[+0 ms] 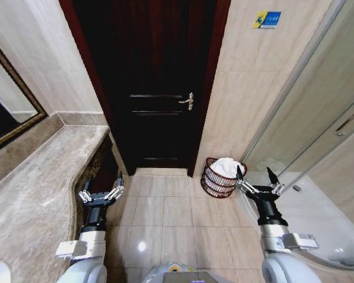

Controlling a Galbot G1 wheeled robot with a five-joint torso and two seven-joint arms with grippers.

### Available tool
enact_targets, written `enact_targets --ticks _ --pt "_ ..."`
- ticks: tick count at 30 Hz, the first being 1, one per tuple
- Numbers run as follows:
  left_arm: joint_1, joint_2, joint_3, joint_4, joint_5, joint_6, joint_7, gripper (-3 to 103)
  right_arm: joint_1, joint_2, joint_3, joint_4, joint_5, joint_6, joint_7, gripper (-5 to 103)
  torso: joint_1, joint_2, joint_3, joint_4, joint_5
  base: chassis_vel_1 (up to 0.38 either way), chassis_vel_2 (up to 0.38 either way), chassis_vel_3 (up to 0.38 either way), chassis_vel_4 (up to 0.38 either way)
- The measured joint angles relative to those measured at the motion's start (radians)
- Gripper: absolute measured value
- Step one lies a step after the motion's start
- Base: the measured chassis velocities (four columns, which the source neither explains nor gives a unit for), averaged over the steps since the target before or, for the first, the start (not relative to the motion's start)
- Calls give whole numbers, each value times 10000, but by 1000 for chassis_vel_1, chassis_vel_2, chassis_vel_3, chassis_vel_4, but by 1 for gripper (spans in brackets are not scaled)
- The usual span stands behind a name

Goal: Discard the used towel into the hamper.

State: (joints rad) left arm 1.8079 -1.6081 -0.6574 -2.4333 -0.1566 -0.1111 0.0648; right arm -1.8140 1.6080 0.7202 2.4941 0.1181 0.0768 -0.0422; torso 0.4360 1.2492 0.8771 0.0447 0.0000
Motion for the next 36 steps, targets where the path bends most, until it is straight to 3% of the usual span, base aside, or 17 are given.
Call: enact_targets --ticks 36 --pt "0 0 0 0 0 0 0 100 0 0 0 -1 0 0 0 100 -1 1 0 0 0 17 -26 -21 21"
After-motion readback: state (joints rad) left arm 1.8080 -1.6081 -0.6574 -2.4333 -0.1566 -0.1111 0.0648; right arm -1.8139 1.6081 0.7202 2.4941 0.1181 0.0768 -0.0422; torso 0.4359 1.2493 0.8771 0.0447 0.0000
